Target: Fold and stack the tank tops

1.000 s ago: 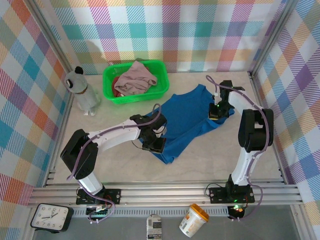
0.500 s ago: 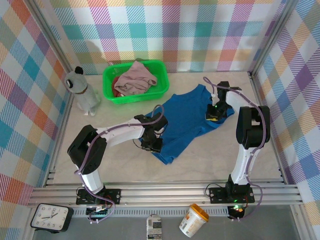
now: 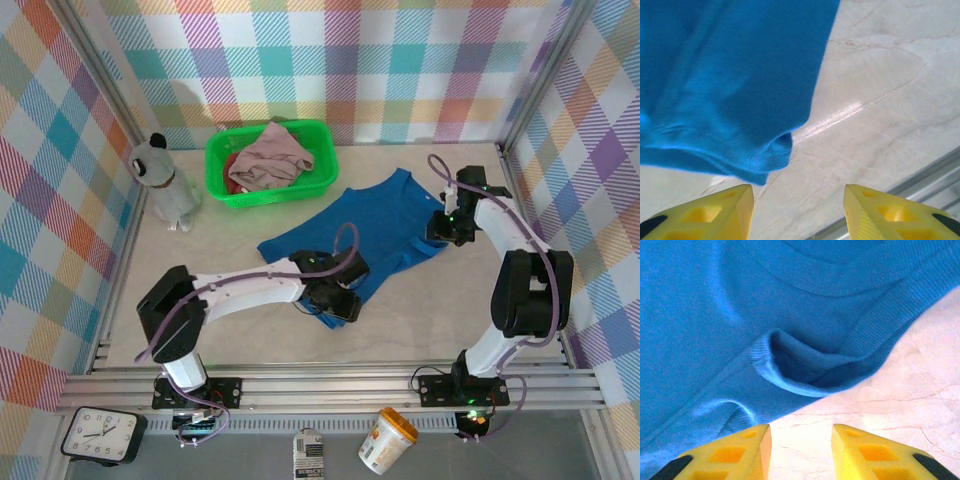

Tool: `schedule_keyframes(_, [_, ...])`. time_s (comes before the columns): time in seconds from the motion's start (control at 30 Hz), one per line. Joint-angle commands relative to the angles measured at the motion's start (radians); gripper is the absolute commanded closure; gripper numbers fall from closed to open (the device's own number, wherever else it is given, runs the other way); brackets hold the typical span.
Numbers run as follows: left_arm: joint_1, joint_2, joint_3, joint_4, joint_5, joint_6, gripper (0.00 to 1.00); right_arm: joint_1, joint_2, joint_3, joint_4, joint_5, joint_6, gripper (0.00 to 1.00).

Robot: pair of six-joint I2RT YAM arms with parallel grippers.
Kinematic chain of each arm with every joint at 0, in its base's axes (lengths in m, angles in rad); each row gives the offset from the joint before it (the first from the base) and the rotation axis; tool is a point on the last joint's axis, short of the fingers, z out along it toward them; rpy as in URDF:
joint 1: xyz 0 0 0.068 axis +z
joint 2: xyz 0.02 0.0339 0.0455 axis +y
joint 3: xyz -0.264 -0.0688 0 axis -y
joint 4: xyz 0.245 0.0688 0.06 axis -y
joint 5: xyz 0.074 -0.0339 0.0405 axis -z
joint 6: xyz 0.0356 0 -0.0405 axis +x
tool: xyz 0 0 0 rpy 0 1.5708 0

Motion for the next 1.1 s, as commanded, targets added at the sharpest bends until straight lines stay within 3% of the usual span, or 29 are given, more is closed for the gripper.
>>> schedule_keyframes(0.0, [-0.004, 0.090, 0.019, 0.025, -0.017, 0.010, 0.49, -0.003, 0.047, -0.023, 0.020, -0.060, -0.002, 0.63])
schedule_keyframes(0.2, [-0.003, 0.132, -0.009, 0.000, -0.072, 0.049, 0.54, 0.011, 0.115, -0.016, 0.076, -0.090, -0.002, 0.64])
schedule_keyframes(0.43, [-0.003, 0.142, -0.068, -0.079, -0.135, 0.079, 0.78, 0.043, 0.221, 0.048, 0.094, -0.057, 0.003, 0.68])
schedule_keyframes(0.6, [-0.002, 0.118, -0.100, -0.136, -0.177, 0.111, 0.88, 0.050, 0.264, 0.091, 0.063, -0.011, -0.005, 0.71])
schedule_keyframes(0.9, [0.018, 0.071, -0.130, -0.197, -0.184, 0.191, 0.90, 0.052, 0.254, 0.063, -0.012, 0.010, -0.031, 0.71])
schedule_keyframes(1.07, [0.019, 0.016, -0.144, -0.197, -0.133, 0.216, 0.78, 0.042, 0.152, 0.009, 0.013, -0.012, -0.013, 0.64])
